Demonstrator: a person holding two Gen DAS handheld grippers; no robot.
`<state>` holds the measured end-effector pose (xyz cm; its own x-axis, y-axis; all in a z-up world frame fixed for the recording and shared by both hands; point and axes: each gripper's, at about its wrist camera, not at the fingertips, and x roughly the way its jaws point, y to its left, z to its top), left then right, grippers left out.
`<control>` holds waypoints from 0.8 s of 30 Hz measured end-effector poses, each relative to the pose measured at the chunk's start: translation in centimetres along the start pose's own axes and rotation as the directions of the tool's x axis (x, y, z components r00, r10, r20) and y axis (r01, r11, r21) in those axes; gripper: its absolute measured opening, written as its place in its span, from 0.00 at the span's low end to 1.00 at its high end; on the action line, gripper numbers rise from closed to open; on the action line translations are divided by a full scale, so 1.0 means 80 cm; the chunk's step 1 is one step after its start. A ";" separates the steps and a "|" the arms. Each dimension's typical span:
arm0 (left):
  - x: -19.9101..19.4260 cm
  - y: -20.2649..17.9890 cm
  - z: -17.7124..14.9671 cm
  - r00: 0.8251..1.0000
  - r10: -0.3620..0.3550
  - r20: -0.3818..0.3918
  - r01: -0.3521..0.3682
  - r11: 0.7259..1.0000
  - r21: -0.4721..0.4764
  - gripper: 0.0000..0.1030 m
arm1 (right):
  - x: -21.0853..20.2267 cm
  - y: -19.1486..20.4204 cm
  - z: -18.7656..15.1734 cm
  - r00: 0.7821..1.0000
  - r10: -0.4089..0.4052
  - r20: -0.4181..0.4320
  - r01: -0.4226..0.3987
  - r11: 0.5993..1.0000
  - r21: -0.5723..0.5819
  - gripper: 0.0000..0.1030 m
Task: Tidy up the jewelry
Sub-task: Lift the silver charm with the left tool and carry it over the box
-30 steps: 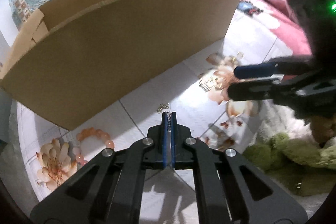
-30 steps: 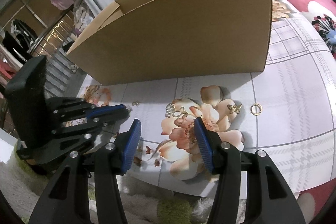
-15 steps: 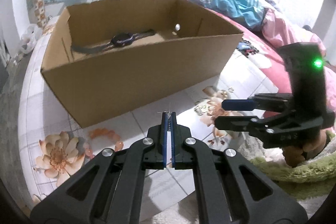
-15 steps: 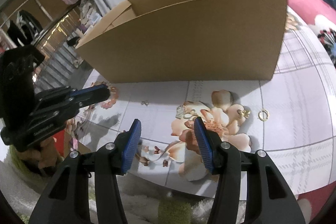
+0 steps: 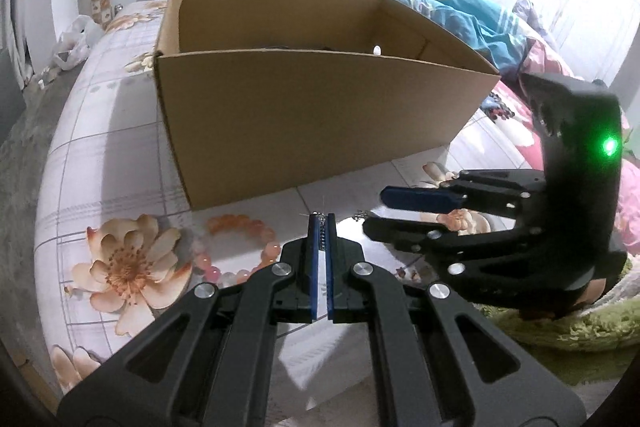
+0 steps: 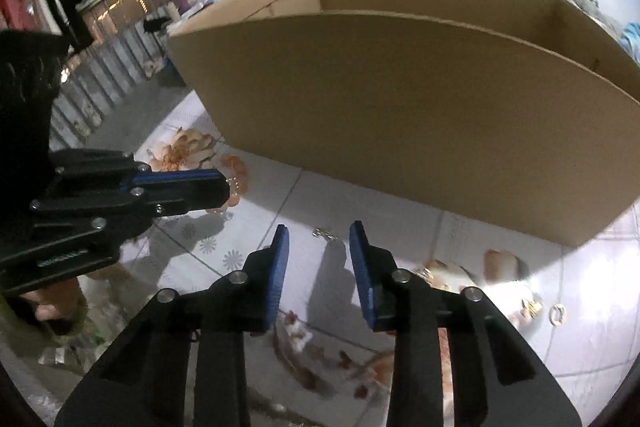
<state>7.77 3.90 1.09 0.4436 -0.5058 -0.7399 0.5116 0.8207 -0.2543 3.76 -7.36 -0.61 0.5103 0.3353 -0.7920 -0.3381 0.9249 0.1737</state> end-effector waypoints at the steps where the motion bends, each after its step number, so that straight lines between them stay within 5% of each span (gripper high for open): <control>1: 0.000 0.002 0.000 1.000 -0.004 0.001 0.004 1.000 -0.003 0.02 | 0.004 0.002 0.001 1.000 -0.010 -0.009 0.010 1.000 -0.010 0.24; 12: 0.005 0.015 0.002 1.000 -0.022 -0.001 0.022 1.000 -0.006 0.02 | 0.009 0.010 0.003 0.997 -0.081 -0.018 0.079 0.994 -0.076 0.13; 14: 0.006 0.016 0.003 1.000 -0.024 -0.003 0.024 1.000 -0.009 0.02 | 0.011 0.012 0.001 0.997 -0.072 -0.025 0.070 0.994 -0.081 0.06; 24: 0.005 0.017 0.005 1.000 -0.011 -0.001 0.011 1.000 -0.008 0.02 | 0.000 0.005 0.001 0.999 -0.037 -0.019 0.037 0.998 -0.047 0.03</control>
<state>8.97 4.74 0.74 0.4371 -0.5142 -0.7379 0.5104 0.8174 -0.2672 3.72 -6.98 -0.47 0.5077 0.2969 -0.8088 -0.3562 0.9271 0.1168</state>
